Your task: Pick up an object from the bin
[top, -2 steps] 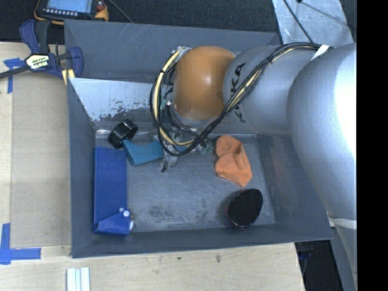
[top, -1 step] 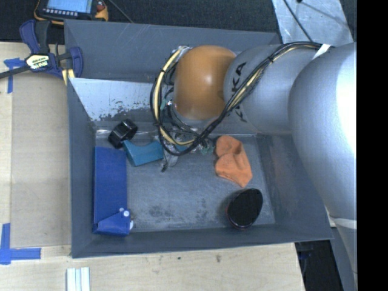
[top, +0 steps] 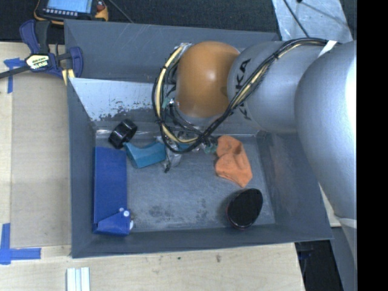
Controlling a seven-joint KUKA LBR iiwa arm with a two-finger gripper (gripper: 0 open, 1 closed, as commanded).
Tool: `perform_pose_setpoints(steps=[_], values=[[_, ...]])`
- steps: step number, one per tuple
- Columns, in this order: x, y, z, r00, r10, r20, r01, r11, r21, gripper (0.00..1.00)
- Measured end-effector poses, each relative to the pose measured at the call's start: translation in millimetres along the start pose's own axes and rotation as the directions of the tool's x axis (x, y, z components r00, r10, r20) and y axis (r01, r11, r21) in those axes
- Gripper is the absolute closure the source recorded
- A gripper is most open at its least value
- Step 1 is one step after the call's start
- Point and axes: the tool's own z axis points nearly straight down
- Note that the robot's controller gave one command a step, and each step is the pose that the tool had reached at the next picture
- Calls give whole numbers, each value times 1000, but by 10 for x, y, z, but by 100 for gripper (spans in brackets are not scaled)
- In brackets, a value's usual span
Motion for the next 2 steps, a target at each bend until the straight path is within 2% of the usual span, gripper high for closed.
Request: perform_pose_setpoints(steps=[1, 2], values=[[8, 2, -222, 1000, 0, -4, 0, 1000, -1, 100], [-3, 0, -421, 1000, 0, 1, 0, 1000, 1, 100]])
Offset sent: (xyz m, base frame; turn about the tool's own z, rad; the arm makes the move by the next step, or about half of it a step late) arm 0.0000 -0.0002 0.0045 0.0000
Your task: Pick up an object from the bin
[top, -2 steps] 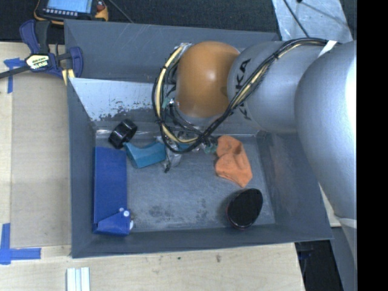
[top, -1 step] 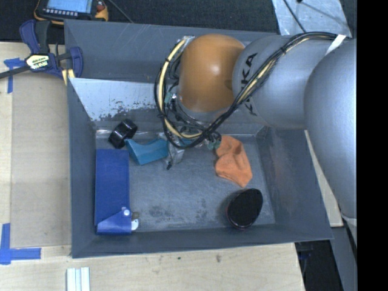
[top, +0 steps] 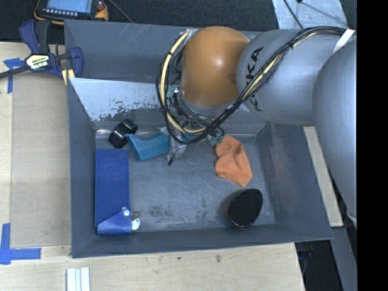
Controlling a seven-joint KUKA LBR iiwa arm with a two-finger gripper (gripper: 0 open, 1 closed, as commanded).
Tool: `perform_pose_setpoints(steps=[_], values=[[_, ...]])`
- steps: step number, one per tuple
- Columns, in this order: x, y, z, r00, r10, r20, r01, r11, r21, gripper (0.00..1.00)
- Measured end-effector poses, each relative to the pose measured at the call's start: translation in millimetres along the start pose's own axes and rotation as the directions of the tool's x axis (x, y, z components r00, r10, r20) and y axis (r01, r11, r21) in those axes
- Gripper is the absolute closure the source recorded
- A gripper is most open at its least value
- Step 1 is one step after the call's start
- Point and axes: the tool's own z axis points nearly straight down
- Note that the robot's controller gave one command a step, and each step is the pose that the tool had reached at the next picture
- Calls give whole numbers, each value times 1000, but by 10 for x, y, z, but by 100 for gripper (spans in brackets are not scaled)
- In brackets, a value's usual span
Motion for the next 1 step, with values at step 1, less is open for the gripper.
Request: perform_pose_setpoints(steps=[1], values=[[-4, -2, -112, 1000, 1, 4, -1, 1000, 1, 100]])
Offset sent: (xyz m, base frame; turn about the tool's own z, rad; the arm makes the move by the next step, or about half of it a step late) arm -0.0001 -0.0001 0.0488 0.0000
